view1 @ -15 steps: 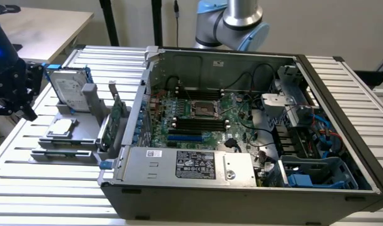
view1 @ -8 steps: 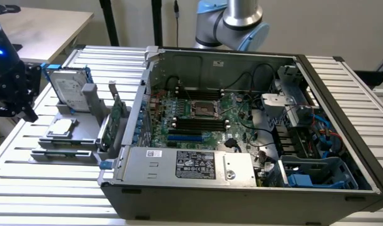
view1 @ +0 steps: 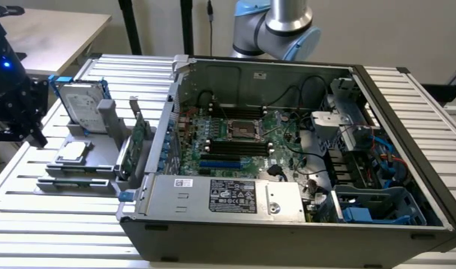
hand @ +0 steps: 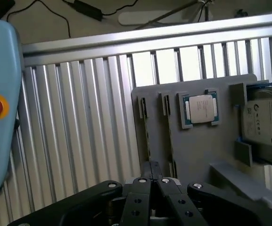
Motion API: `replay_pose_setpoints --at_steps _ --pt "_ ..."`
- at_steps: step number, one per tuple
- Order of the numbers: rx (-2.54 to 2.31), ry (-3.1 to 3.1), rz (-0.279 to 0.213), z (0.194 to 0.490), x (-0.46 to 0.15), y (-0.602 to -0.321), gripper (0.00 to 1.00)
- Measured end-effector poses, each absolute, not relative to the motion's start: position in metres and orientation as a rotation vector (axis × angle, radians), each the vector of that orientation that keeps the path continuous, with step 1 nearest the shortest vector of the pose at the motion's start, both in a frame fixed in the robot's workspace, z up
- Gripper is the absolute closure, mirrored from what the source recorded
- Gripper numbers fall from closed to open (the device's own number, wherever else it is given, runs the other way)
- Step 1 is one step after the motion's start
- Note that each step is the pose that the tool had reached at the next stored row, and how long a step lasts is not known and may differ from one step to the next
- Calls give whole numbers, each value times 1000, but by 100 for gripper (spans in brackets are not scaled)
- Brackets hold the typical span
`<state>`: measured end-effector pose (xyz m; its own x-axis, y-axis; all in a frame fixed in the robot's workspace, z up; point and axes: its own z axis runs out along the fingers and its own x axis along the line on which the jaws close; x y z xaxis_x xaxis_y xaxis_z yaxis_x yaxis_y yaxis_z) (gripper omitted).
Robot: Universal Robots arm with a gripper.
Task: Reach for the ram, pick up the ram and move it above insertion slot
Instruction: 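Pick up the ram and move it above insertion slot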
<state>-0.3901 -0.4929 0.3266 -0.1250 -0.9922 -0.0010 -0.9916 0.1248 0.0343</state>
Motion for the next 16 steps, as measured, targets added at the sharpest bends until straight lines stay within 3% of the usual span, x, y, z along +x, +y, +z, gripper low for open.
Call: replay_pose_setpoints --at_steps 16 --pt "2138 -2284 -27 314 -383 -483 89"
